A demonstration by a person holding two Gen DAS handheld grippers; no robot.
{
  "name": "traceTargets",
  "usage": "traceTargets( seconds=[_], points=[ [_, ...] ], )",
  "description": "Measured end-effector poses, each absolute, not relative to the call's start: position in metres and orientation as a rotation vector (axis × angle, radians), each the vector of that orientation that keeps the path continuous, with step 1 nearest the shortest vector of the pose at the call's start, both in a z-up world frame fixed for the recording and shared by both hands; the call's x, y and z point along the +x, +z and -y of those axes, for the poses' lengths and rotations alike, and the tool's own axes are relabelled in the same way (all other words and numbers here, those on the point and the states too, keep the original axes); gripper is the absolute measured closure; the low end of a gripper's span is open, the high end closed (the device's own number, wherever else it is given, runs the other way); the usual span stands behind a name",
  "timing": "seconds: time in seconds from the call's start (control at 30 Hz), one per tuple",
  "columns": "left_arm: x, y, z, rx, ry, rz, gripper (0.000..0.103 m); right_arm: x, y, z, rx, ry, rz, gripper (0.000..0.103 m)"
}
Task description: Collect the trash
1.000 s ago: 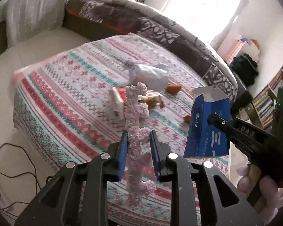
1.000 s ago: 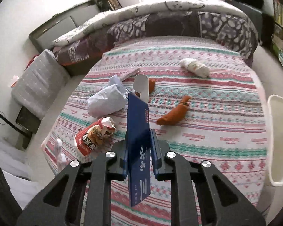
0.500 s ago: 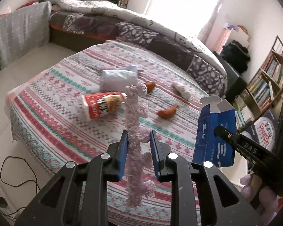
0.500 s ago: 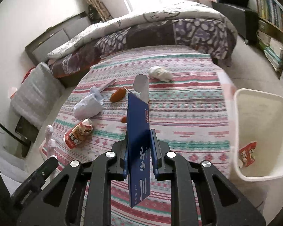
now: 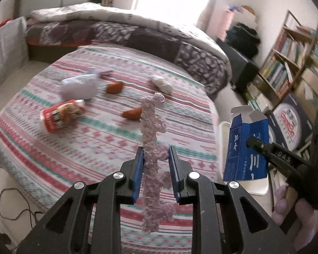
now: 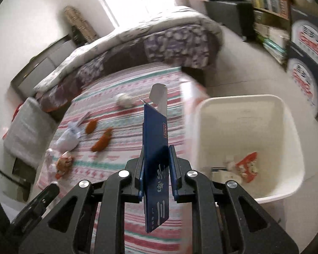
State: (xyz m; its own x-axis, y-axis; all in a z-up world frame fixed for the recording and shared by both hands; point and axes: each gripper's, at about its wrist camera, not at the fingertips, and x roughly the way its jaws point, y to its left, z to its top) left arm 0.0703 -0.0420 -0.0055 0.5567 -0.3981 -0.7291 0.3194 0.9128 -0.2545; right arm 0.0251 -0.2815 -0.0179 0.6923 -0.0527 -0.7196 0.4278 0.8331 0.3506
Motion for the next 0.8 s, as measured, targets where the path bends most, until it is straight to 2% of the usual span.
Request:
traceTargets(
  seconds=[0.2,0.27,0.3,0.37,0.47,0.67,0.8],
  points=[
    [0.064,-0.004,0.093,-0.026,-0.502,-0.898,0.079,0.008,-0.027,0.335,0.566,-0.408,-0.78,0.081],
    [0.063,-0.003,0.108,-0.01,-0.528,-0.902,0.079,0.003,-0.029,0.347,0.573,-0.439,-0.783,0.073],
    [0.062,-0.002,0.116,0.0,-0.539,-0.903,0.079,0.001,-0.031,0.354,0.576,-0.456,-0.789,0.072],
    [0.062,0.0,0.13,0.017,-0.558,-0.901,0.079,-0.005,-0.031,0.365,0.572,-0.495,-0.786,0.057],
    [0.061,0.004,0.153,0.036,-0.591,-0.902,0.079,-0.014,-0.03,0.376,0.566,-0.532,-0.776,0.043],
    [0.06,0.006,0.194,0.068,-0.653,-0.916,0.079,-0.032,-0.027,0.398,0.556,-0.597,-0.758,0.031],
    [0.056,0.007,0.22,0.086,-0.693,-0.931,0.079,-0.046,-0.027,0.411,0.538,-0.63,-0.756,0.029]
  ],
)
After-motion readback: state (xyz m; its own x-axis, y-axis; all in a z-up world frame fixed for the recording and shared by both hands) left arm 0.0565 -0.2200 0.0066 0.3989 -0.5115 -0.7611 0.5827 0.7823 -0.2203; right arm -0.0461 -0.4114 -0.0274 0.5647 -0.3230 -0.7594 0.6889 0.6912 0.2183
